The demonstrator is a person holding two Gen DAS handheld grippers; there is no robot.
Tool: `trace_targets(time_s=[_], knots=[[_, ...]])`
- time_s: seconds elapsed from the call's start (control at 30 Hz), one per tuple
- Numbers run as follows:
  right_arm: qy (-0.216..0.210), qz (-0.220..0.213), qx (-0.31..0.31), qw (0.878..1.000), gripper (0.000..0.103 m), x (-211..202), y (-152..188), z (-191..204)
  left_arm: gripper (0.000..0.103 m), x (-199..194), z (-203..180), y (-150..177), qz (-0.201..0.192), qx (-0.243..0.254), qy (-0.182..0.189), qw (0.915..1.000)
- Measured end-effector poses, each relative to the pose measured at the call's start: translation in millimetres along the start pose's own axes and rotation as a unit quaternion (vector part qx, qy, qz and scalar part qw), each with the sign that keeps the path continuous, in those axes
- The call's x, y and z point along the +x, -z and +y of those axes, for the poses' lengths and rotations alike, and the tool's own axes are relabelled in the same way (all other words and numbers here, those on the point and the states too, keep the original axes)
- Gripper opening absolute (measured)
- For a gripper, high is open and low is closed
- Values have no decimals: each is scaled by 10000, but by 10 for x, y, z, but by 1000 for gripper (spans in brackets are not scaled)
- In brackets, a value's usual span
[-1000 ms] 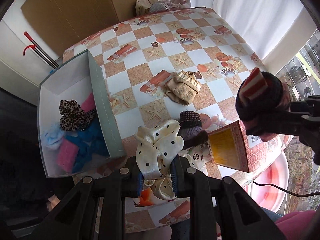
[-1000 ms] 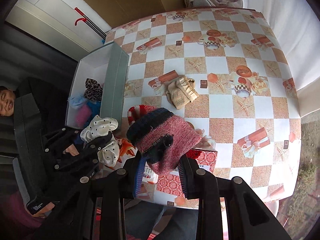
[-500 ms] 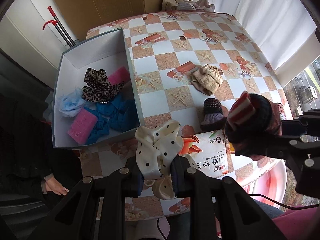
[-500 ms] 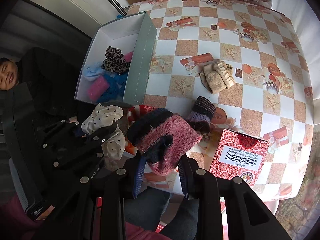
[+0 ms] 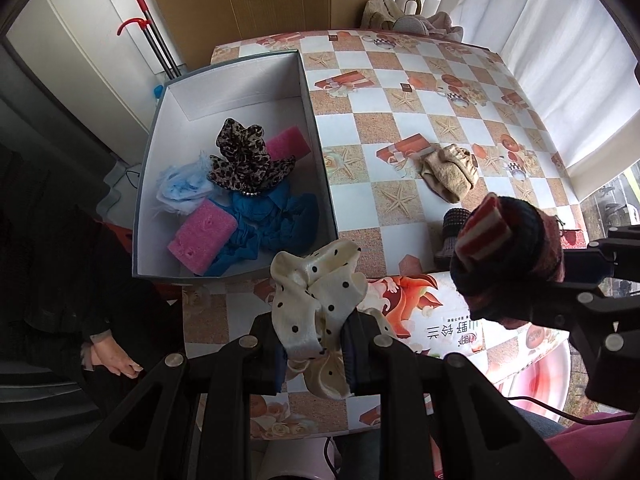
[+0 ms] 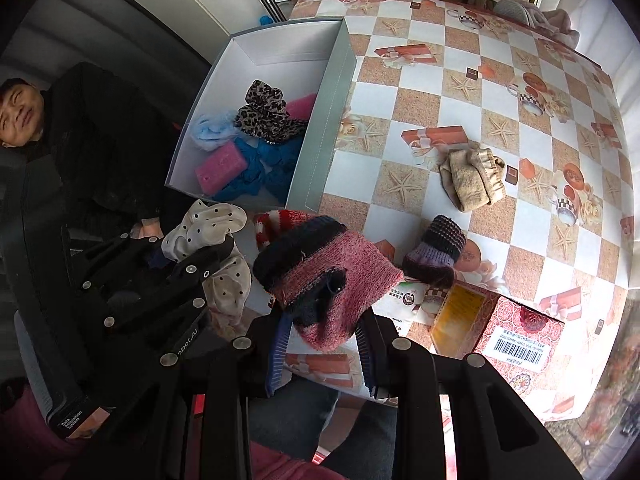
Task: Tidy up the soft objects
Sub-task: 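Carry the polka-dot scrunchie and knit pouch with both grippers over the white box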
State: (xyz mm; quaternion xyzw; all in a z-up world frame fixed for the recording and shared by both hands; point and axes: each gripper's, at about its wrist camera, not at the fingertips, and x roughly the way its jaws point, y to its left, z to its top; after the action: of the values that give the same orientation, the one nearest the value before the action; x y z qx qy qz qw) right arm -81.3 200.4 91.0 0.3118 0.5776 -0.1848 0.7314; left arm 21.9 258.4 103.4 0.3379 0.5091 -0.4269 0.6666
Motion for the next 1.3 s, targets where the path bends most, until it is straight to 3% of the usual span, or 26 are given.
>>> trace_targets(time_s=[1.3], knots=[[62,36,-304,9995,32,78,-266,174,24,78,260,-139,4,-256,-16,9997]])
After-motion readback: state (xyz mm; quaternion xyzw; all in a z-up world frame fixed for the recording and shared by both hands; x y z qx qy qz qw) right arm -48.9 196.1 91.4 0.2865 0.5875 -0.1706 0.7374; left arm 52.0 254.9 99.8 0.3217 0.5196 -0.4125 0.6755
